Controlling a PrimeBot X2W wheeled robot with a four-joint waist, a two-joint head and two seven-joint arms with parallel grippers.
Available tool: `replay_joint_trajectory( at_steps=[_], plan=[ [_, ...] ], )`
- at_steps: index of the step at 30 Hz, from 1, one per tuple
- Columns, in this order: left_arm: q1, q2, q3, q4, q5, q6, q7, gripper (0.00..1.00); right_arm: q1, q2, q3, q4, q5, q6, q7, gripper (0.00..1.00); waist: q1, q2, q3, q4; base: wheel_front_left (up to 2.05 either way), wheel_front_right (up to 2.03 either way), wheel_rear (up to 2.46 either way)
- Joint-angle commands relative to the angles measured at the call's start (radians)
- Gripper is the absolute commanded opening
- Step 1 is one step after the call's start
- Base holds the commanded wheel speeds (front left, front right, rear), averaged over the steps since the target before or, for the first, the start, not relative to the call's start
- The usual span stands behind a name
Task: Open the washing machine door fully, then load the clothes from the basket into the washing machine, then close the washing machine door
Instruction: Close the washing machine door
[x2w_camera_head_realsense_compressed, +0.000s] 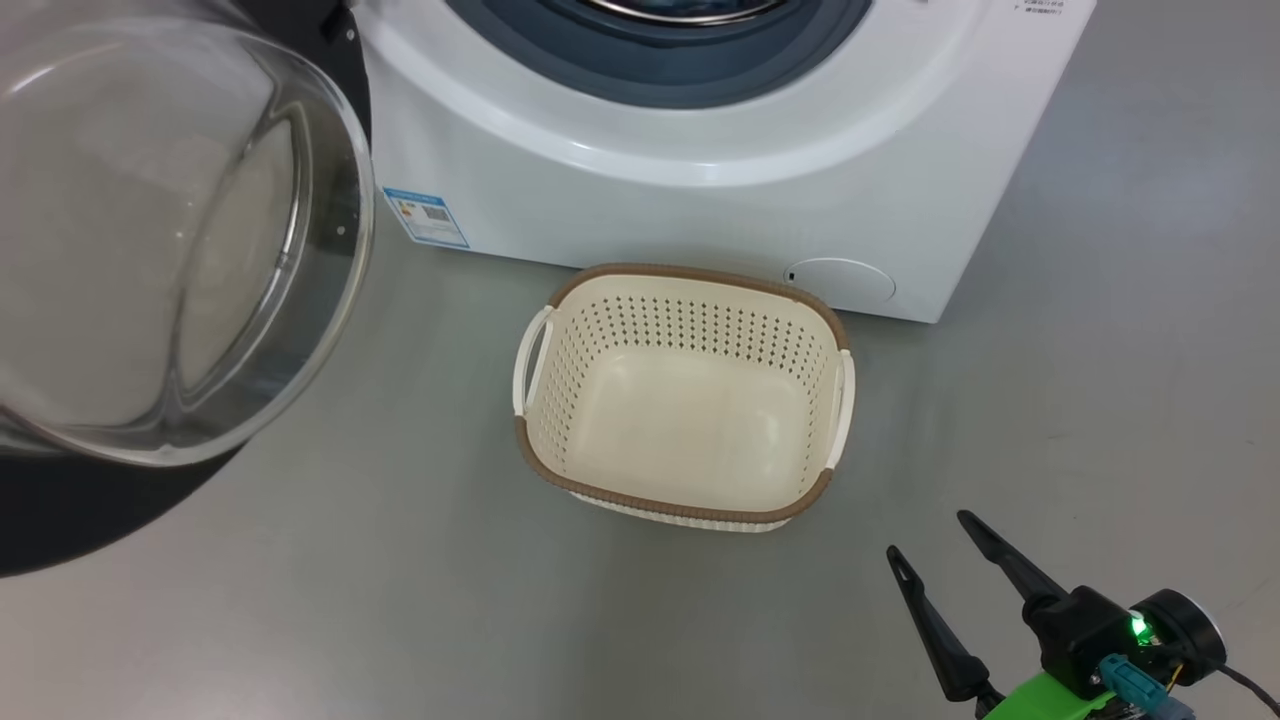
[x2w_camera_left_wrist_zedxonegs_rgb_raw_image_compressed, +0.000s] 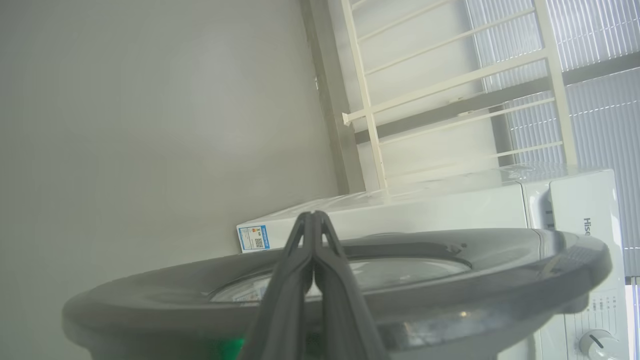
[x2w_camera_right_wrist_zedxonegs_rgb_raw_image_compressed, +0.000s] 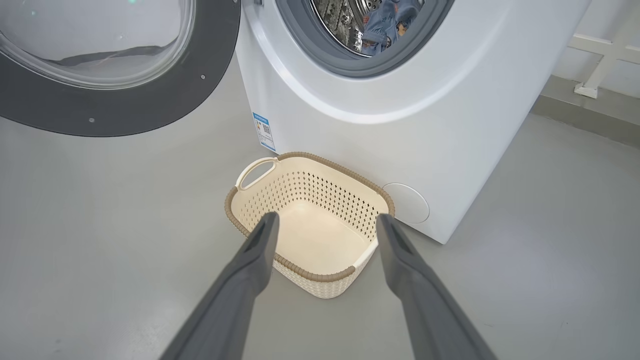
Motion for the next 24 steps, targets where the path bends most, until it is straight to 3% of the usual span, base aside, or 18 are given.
replay_joint_trajectory(
  at_steps=[1, 24],
  plan=[
    [0.033, 0.041, -0.010, -0.038, -0.015, -0.013, 0.050, 0.00, -0.014, 0.003, 0.030, -0.017, 0.011, 0.002, -0.011, 1.00, 0.0000, 0.0000, -0.012, -0.002, 0.00, 0.00, 0.00],
    [0.239, -0.082, -0.048, -0.404, -0.124, 0.031, 0.350, 0.00, -0.020, 0.041, 0.033, 0.033, 0.008, 0.002, -0.035, 1.00, 0.0000, 0.0000, -0.071, -0.011, 0.00, 0.00, 0.00]
  ],
)
